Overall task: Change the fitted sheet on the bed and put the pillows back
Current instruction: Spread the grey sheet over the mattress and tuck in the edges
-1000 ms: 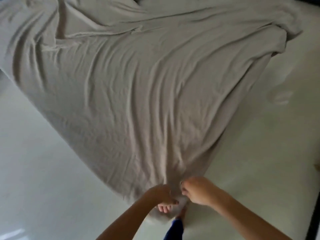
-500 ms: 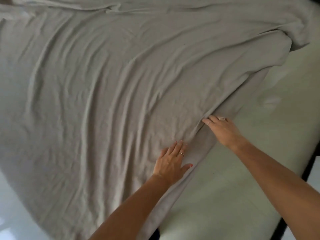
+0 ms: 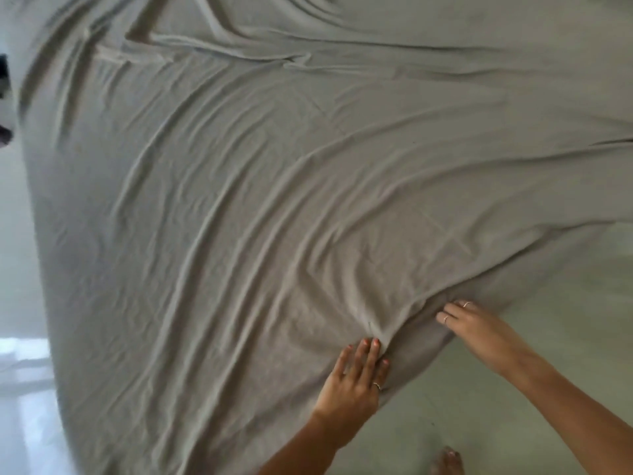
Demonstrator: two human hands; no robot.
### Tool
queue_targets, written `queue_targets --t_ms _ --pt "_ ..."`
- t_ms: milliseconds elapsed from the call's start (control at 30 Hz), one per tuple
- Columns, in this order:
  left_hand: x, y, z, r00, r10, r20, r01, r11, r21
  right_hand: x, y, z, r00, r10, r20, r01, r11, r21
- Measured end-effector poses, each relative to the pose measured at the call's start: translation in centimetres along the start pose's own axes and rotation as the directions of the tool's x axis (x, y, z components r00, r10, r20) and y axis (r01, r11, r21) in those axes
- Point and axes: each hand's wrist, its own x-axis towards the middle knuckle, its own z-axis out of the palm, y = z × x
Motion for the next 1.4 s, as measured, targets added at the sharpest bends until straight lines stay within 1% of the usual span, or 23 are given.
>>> queue_targets --t_ms 33,133,167,233,300,367,400,500,533,567,633,667,733,767,800,833,1000,1067,1100,1167,1233,1367,1400 --pt "0.1 0.2 -0.1 1.0 -0.002 -0.006 0.002 1.0 0.021 0.2 0.4 0.0 0.996 -0.079 -0.035 0.078 0.997 -0.007" --pt "0.7 1.3 -1.5 0.991 -0.075 0.107 0.072 0.997 0.024 -0.6 1.6 -0.7 0.996 -0.072 0.05 0.069 0.996 0.062" --pt "0.8 1.6 -2.1 0.987 -0.094 0.133 0.099 0.995 -0.029 -1.2 2.1 -0.4 0.995 -0.074 0.069 0.065 0.99 0.128" --pt "0.8 2.3 -3.6 0.973 -0.168 0.161 0.199 0.96 -0.198 -2.8 2.5 -1.4 0.996 0.02 0.092 -0.044 0.961 0.272" --pt "0.0 4.8 -5.7 0.947 -0.269 0.175 0.313 0.892 -0.325 -4.9 3.5 -2.8 0.984 -0.025 0.179 -0.035 0.945 0.326" --pt "-0.7 7.1 -5.6 0.898 -0.407 0.165 0.439 0.809 -0.391 -7.2 3.9 -2.9 0.965 -0.059 0.255 -0.048 0.918 0.394" --pt "-1.2 8.0 -4.7 0.879 -0.439 0.187 0.477 0.813 -0.335 -8.2 3.6 -2.3 0.947 -0.084 0.309 -0.069 0.889 0.453" --pt "-2.3 10.0 -4.1 0.788 -0.433 0.438 0.601 0.696 -0.393 -10.5 2.8 0.0 0.882 -0.292 0.37 0.063 0.851 0.522" --pt "-2.2 10.0 -4.5 0.77 -0.418 0.483 0.615 0.69 -0.383 -10.9 2.8 0.3 0.849 -0.305 0.432 0.043 0.854 0.518" --pt "-2.0 10.2 -5.0 0.77 -0.419 0.482 0.607 0.713 -0.35 -10.9 3.1 0.7 0.843 -0.248 0.478 -0.005 0.884 0.468" --pt "-1.4 10.4 -5.2 0.793 -0.419 0.442 0.576 0.752 -0.322 -10.6 5.1 2.0 0.912 -0.177 0.37 0.066 0.954 0.292" --pt "-0.5 10.0 -5.0 0.793 -0.435 0.426 0.575 0.764 -0.291 -10.5 6.2 1.9 0.919 -0.138 0.37 0.053 0.972 0.23" --pt "0.7 9.4 -5.7 0.829 -0.439 0.347 0.53 0.814 -0.236 -10.0 9.1 2.8 0.965 -0.079 0.25 0.044 0.989 0.142" --pt "1.5 9.0 -5.8 0.843 -0.421 0.335 0.513 0.816 -0.265 -9.7 10.6 2.7 0.976 -0.024 0.216 -0.001 0.994 0.114" --pt "2.2 8.7 -5.8 0.857 -0.427 0.287 0.497 0.831 -0.248 -9.1 11.8 2.1 0.983 0.03 0.182 -0.047 0.995 0.089" --pt "3.0 8.6 -6.2 0.842 -0.418 0.34 0.51 0.822 -0.252 -8.8 13.2 1.8 0.989 0.076 0.127 -0.084 0.995 0.061" --pt "7.9 8.3 -7.3 0.936 -0.293 0.197 0.328 0.928 -0.178 -5.8 18.7 -0.3 0.959 0.281 0.023 -0.279 0.958 -0.061" --pt "9.6 8.2 -7.6 0.949 -0.272 0.16 0.296 0.944 -0.146 -4.6 19.5 -0.6 0.951 0.309 0.037 -0.306 0.95 -0.067" --pt "10.7 8.4 -7.8 0.95 -0.29 0.117 0.308 0.932 -0.19 -4.1 20.1 -0.3 0.956 0.293 0.028 -0.29 0.954 -0.075" --pt "12.8 8.7 -7.3 0.947 -0.299 0.115 0.315 0.934 -0.17 -2.9 20.8 0.3 0.956 0.294 0.004 -0.293 0.954 -0.06" --pt "14.5 9.2 -7.4 0.934 -0.32 0.161 0.345 0.923 -0.17 -2.0 20.9 0.9 0.959 0.284 -0.015 -0.284 0.959 -0.003" --pt "16.8 9.8 -6.5 0.915 -0.31 0.259 0.351 0.927 -0.129 -1.8 22.1 1.8 0.981 0.173 -0.087 -0.178 0.982 -0.057" --pt "17.0 9.8 -5.8 0.925 -0.299 0.235 0.332 0.936 -0.116 -2.0 22.2 1.6 0.986 0.146 -0.079 -0.151 0.987 -0.055"
